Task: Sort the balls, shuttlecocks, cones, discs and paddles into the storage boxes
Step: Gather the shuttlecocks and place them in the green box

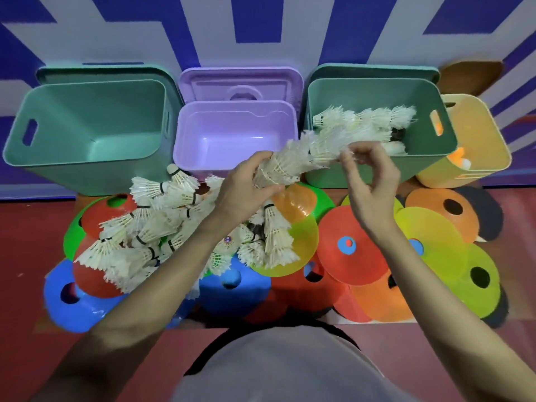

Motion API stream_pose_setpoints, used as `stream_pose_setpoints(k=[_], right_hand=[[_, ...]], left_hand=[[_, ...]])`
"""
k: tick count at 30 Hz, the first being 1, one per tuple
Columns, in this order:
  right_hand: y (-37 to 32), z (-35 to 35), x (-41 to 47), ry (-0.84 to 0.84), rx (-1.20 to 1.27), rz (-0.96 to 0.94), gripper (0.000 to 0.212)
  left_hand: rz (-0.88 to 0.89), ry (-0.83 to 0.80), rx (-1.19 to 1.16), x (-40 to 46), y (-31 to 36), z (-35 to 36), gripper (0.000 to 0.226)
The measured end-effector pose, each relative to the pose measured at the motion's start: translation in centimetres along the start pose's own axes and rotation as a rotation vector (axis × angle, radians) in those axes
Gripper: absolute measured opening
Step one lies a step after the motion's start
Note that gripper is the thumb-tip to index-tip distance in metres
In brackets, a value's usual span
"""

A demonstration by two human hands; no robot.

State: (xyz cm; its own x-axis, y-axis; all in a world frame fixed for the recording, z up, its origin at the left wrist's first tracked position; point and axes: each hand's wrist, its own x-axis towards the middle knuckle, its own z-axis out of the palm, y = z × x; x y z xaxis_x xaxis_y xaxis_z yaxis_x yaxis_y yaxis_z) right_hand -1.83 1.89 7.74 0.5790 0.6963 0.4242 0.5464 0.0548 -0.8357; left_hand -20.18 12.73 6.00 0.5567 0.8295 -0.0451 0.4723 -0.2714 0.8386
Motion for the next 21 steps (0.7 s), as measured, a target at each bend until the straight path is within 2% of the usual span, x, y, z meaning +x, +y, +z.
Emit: stream_pose_setpoints(k=[3,8,13,16,21], right_hand=[[1.8,-1.7,2.2,-0.046,-0.007,0.029,0.003],[4.6,-4.5,7.1,0.014,0.054,0.063,0.003],[8.0,-6.1,10.5,0.084,0.063,0.128,0.003],[10.3,-6.8,11.7,0.134,0.052,0.167,0.015],[15.1,-8.0,13.1,-0.015,-0.079,0.313,0.013]], left_hand=[[0.037,-0.013,0.089,2.8,3.2,1.5,0.057],[0.131,0.009,0.174,8.0,7.5,3.9,0.056],[0.131,-0.053,0.256,13.4,9.7,7.4,0.06],[0.122,-0.128,0.287,15.6,10.2,9.5,0.061],[0.08,-0.283,0.388,17.8,9.7,12.5,0.067]])
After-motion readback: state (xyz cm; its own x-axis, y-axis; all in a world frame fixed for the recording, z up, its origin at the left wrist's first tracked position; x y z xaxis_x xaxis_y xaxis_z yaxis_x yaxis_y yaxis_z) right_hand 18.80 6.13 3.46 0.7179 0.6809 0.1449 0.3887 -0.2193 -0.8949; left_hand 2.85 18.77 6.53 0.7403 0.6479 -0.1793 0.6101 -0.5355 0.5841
